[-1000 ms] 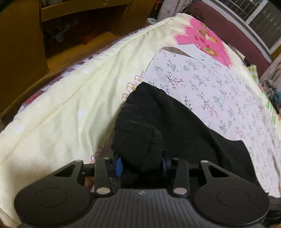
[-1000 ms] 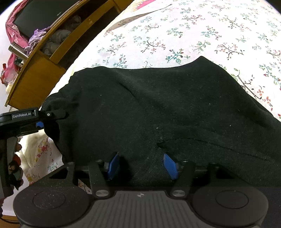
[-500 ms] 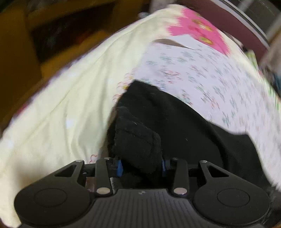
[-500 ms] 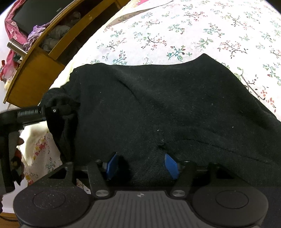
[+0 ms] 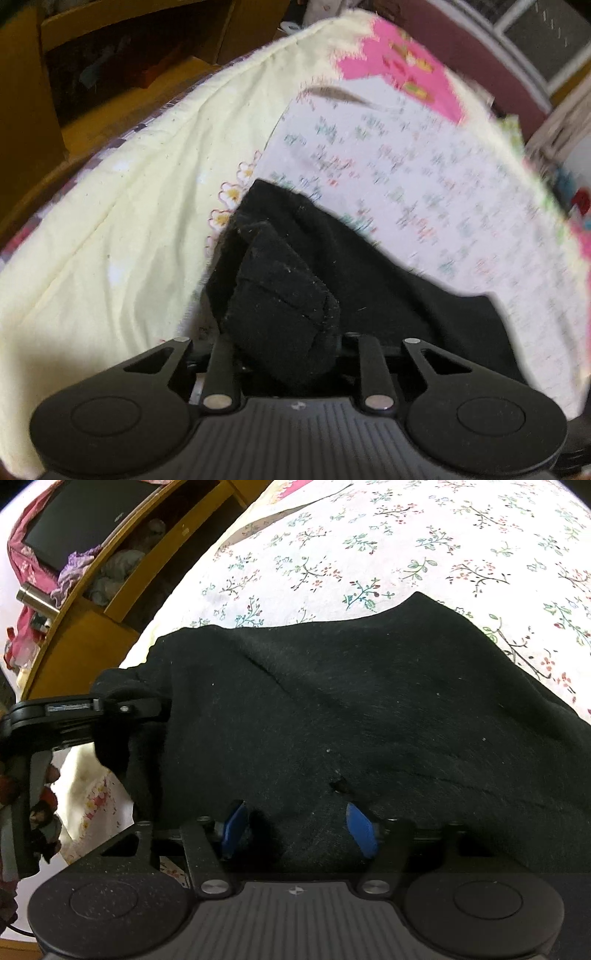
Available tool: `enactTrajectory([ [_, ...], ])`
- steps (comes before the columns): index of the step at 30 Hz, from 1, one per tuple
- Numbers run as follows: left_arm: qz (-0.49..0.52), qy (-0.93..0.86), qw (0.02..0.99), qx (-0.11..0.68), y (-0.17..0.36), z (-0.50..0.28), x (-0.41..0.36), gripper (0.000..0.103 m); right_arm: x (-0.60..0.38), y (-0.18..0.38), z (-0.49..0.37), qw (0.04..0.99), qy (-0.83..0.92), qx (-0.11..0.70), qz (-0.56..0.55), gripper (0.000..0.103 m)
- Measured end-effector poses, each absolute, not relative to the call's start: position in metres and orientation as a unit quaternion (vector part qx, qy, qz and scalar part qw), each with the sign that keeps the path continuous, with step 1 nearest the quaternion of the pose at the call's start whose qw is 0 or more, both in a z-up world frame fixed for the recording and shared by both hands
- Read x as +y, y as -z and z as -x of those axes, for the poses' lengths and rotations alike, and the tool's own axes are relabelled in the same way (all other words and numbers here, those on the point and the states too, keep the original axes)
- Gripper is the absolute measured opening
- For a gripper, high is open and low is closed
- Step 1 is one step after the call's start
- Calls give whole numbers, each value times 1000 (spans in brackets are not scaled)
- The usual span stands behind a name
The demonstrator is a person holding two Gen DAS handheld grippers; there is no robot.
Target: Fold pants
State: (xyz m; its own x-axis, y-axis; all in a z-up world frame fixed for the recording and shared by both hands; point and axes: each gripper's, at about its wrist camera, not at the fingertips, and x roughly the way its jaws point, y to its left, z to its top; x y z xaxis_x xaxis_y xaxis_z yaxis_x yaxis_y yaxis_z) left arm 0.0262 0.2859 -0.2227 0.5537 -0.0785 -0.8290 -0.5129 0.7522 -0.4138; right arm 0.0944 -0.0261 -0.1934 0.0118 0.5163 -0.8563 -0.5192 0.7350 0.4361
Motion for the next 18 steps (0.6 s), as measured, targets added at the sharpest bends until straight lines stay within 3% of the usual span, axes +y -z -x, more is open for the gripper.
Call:
enactTrajectory([
  [10,339,-3,850,404,168,-43,235,31,-53,175,-95,728,-351,588,-30,47],
  [18,323,168,842,399,137,-84,148,31,-108,156,-92,757,-309,572,-64,47],
])
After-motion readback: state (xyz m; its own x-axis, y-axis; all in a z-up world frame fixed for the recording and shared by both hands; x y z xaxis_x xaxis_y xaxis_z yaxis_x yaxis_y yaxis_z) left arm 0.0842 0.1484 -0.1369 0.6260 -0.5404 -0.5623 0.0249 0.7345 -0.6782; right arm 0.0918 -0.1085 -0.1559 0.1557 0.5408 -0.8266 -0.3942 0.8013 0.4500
